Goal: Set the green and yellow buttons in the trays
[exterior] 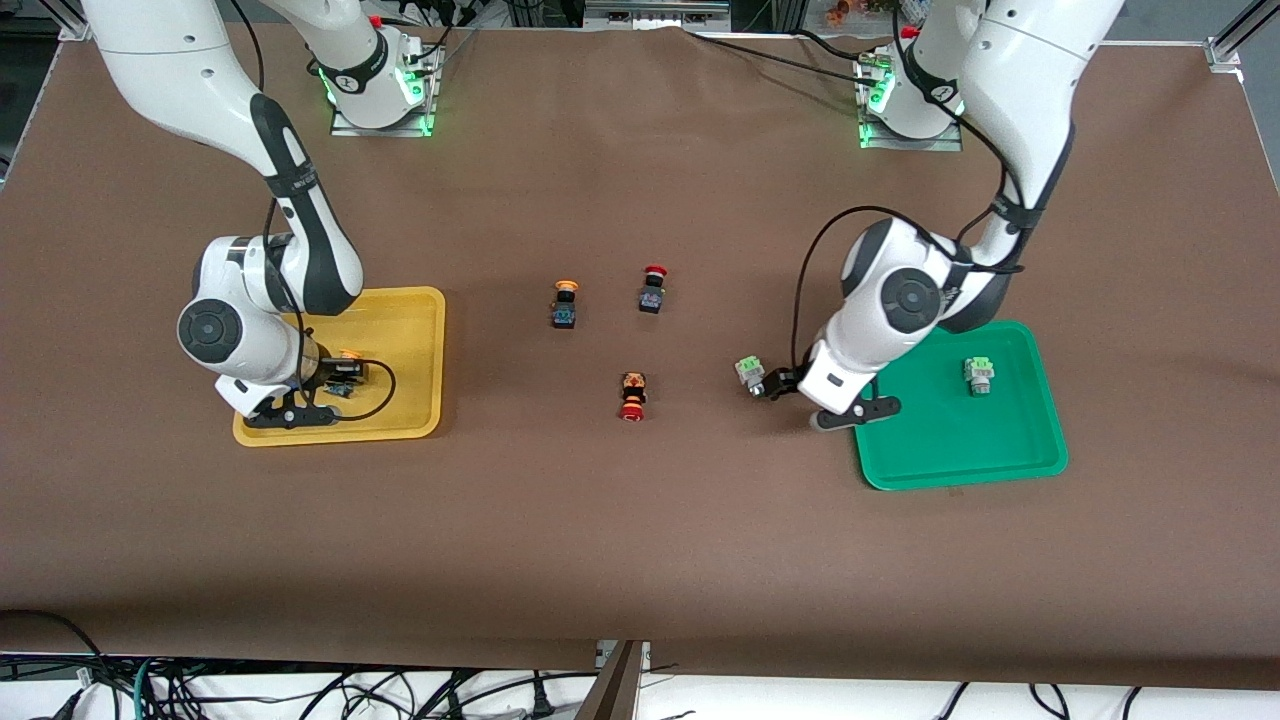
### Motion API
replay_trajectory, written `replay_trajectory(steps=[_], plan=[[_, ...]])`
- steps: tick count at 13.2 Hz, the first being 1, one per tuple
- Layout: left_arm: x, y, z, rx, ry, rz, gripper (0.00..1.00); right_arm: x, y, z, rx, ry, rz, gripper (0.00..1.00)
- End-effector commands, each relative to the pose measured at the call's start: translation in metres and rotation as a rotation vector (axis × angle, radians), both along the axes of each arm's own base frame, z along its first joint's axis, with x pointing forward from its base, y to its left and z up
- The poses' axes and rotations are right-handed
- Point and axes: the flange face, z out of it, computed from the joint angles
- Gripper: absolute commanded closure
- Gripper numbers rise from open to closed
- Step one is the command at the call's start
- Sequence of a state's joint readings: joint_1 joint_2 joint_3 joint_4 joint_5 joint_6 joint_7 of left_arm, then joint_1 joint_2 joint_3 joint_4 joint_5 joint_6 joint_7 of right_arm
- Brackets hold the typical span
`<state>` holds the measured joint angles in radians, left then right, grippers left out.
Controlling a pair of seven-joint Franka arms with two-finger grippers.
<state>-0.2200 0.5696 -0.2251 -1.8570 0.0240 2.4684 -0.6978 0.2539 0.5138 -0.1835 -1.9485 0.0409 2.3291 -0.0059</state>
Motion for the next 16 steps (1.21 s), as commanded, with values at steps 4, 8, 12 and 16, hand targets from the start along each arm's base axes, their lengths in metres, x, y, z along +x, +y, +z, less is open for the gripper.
replay_trajectory(steps=[4,8,12,16], plan=[[-0.019,-0.051,-0.036,0.115,-0.018,0.079,0.00,0.007,0.069,0.084,0.037,0.075,-0.079,0.19],[-0.023,-0.055,-0.041,0.117,-0.011,0.073,0.40,-0.014,0.139,0.110,0.061,0.086,-0.127,0.18],[-0.026,-0.063,-0.037,0.099,-0.006,0.075,0.94,-0.055,0.240,0.111,0.070,0.107,-0.238,0.15],[0.004,-0.017,-0.001,0.064,-0.038,-0.016,1.00,-0.096,0.309,0.081,0.099,0.100,-0.256,0.15]])
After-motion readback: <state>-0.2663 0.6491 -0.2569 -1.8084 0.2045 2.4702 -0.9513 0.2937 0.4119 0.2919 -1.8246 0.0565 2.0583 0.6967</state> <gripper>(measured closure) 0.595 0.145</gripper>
